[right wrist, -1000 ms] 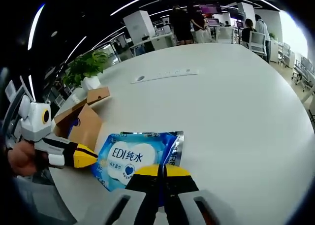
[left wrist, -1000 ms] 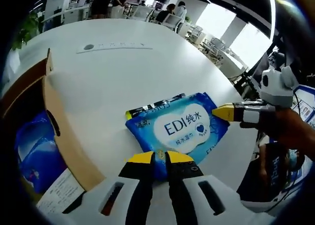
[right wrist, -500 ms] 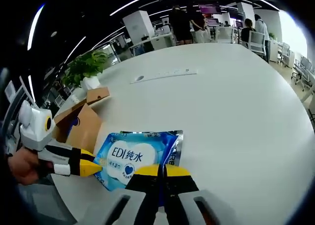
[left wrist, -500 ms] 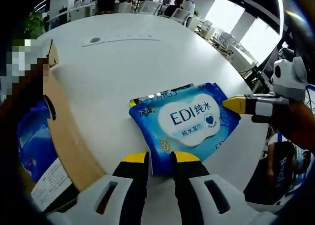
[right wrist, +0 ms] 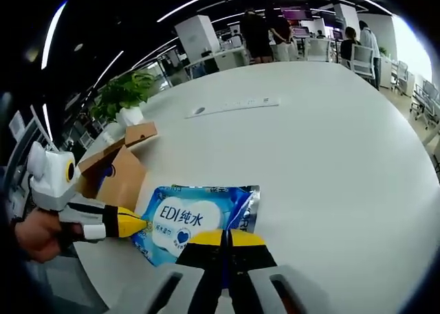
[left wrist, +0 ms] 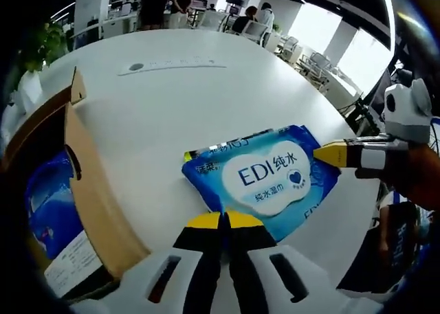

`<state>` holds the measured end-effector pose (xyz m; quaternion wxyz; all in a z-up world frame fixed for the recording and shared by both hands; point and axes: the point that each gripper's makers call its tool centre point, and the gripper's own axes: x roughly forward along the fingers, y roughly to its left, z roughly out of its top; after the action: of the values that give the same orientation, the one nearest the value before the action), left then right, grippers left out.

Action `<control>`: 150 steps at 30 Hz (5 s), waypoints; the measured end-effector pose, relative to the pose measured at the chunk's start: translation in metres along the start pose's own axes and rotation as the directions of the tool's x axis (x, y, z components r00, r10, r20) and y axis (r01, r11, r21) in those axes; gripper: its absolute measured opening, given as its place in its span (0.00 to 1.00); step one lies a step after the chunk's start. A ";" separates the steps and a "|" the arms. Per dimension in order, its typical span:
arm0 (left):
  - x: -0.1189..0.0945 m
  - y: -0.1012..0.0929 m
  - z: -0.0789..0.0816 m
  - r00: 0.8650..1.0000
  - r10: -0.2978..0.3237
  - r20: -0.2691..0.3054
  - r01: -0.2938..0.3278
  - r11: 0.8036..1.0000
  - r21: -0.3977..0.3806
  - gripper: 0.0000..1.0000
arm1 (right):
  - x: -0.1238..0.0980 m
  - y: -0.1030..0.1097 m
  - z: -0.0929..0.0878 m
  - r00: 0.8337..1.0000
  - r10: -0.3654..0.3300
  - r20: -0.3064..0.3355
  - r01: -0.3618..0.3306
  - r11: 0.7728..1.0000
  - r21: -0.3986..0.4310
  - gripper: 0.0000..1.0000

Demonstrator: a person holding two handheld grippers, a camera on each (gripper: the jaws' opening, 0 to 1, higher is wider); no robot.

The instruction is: Operate the shoe box by opening the lid, removing the specified soft item, and placing it in the target area until the item is outside and the box remains undamaged.

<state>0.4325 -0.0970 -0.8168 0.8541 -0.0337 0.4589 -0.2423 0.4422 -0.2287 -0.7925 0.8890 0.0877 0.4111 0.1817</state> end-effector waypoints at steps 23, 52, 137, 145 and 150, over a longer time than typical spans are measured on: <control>-0.002 0.005 0.018 0.999 0.019 0.044 -0.015 0.997 -0.079 0.00 | 0.018 -0.008 0.007 1.000 -0.001 -0.014 0.001 1.000 -0.011 0.00; -0.030 -0.003 0.009 0.999 -0.019 0.040 0.018 1.000 0.024 0.08 | -0.006 -0.017 0.003 0.998 -0.064 0.004 0.064 0.997 0.038 0.04; -0.202 0.131 -0.041 0.959 -0.031 0.280 0.039 0.999 -0.022 0.28 | 0.000 0.219 -0.002 0.977 0.194 0.084 -0.187 0.978 -0.088 0.32; -0.205 0.134 -0.039 0.960 -0.014 0.280 0.017 1.000 -0.007 0.28 | 0.009 0.243 0.005 0.976 0.212 0.055 -0.198 0.961 -0.194 0.34; -0.207 0.138 -0.037 0.957 -0.006 0.288 0.009 1.000 -0.009 0.27 | 0.016 0.255 0.010 0.975 0.224 0.007 -0.212 0.934 -0.286 0.35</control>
<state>0.3601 0.1229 -0.7183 0.9108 -0.0747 0.3306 -0.2357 0.3951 0.0120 -0.7189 0.8747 0.0080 0.3507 0.3344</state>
